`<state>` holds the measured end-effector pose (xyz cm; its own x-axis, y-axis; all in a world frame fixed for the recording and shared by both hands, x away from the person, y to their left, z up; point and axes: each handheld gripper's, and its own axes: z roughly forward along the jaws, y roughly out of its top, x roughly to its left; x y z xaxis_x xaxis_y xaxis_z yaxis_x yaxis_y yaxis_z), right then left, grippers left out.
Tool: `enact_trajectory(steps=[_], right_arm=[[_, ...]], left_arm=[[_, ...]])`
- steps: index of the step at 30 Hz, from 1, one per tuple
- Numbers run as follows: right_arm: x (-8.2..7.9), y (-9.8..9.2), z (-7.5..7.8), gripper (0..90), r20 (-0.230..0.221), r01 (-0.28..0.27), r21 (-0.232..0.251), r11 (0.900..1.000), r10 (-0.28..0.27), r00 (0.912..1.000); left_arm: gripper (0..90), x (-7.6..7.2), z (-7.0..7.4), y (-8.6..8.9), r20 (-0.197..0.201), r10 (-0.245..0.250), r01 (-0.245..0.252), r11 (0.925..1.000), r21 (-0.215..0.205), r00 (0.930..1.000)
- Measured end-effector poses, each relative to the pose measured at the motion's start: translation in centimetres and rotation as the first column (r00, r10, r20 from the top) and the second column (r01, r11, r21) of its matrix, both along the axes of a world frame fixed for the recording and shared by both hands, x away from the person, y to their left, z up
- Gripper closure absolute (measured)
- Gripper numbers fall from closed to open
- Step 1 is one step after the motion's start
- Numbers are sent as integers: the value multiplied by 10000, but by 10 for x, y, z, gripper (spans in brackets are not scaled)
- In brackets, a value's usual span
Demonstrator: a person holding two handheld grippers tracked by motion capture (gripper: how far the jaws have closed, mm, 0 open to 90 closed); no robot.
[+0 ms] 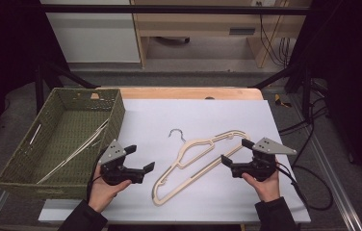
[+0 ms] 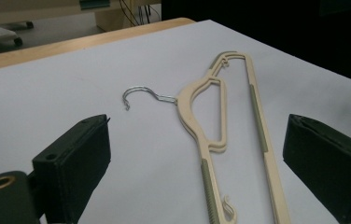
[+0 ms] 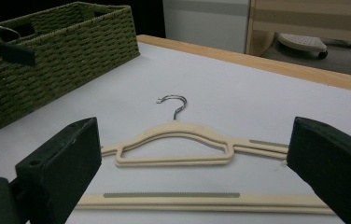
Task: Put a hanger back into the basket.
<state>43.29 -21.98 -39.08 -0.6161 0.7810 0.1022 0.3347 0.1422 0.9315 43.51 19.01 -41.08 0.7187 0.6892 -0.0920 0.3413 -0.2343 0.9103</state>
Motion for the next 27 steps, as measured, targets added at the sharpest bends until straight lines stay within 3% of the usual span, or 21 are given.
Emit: enact_trajectory(steps=[5,10,15,27], right_arm=[[7,13,1,43,-9,-136,-135,9998,135,9999],[25,31,4,64,-46,-205,-322,9993,204,9998],[39,44,5,81,-183,-190,-264,9995,185,9997],[78,79,-3,136,-829,-683,-775,9947,618,9946]], left_arm=[[77,2,-10,-5,-152,-108,114,9993,344,9998],[77,4,-18,-5,-313,-110,128,9983,568,9994],[77,5,-20,-3,-369,-115,137,9981,602,9993],[77,6,-23,-1,-434,-185,211,9980,601,9989]])
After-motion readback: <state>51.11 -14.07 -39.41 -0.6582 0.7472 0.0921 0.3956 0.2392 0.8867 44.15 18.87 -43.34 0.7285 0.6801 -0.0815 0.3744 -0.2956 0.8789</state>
